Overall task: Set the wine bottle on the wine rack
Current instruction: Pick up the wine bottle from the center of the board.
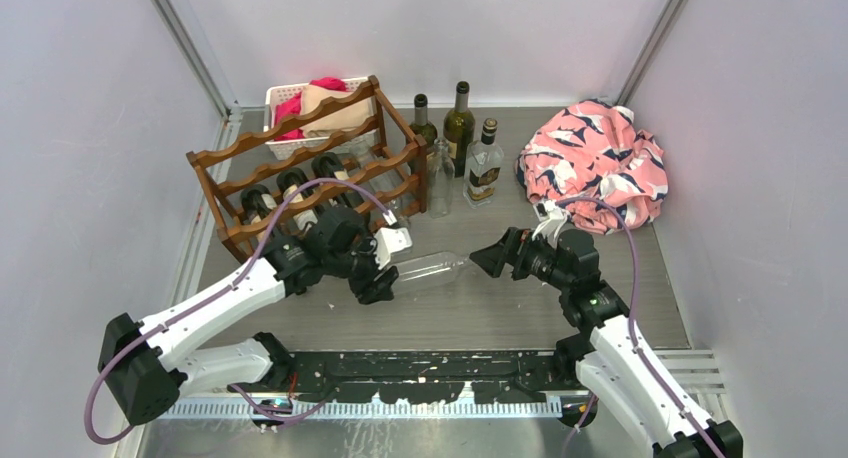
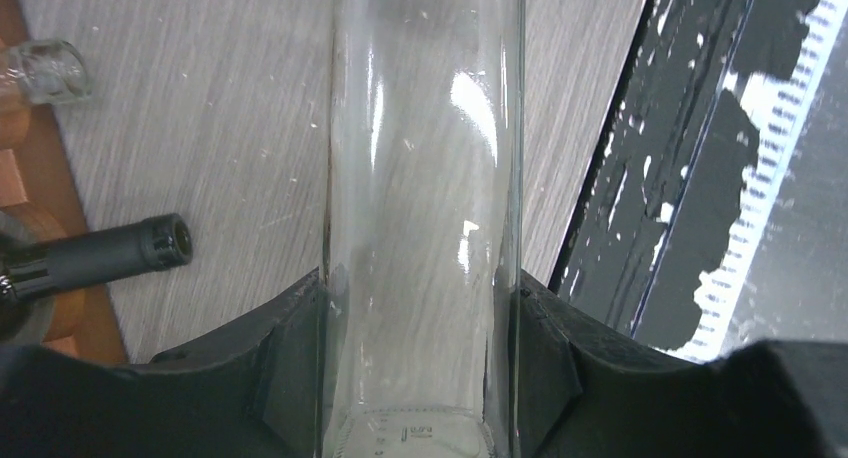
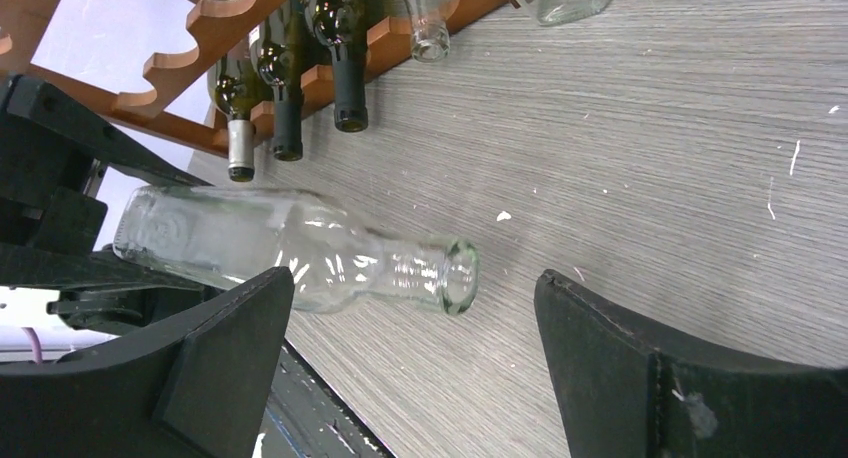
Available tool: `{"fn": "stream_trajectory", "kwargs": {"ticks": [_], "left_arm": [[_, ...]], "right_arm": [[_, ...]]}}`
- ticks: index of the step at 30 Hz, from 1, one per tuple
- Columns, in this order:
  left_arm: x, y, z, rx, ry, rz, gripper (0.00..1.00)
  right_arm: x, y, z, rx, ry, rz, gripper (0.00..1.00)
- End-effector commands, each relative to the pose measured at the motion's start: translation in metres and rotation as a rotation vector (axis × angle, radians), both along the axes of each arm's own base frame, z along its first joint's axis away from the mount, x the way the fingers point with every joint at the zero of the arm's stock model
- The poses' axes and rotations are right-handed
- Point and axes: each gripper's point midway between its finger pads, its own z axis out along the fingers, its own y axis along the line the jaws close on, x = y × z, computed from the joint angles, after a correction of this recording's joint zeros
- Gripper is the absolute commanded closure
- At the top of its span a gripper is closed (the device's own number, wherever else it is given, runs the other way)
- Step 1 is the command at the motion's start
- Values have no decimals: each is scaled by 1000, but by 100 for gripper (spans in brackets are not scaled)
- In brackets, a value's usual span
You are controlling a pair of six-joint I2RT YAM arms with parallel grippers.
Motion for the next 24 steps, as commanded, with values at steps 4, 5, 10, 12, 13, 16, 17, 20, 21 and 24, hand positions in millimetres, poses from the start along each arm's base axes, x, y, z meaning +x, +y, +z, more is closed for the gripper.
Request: {"fn": "stream_trajectory", "kwargs": {"ticks": [4,5,10,12,13,16,17,20,21,24], "left_arm": [[-17,0,33,-59,-78,-165,100],[-20,1,34,-59,-85,-183,100],[-30,14,31,-21,-105,-244,100],[-32,17,30,-14,-114,-255,100],[-33,17,30,-17,-118,-260,100],[-37,19,31,-21,-133,-287,100],[-38,20,32,-22,-141,-296,100],[-38,23,34,-18,-168,-307,100],[-38,24,35,-15,-176,-307,100],[-40,27,35,-8,-186,-323,100]], "right_arm": [[0,18,28,56,-98,108,8],[-3,25,30,68,-106,143,8],[-33,61,17,17,-102,332,11],[-45,71,12,-4,-92,390,11],[-52,76,10,-15,-89,418,11],[-64,82,9,-35,-94,463,12],[-69,84,10,-29,-93,481,13],[-85,92,11,-14,-72,548,16],[-90,95,10,-15,-65,570,17],[-106,102,4,-29,-44,631,18]]}}
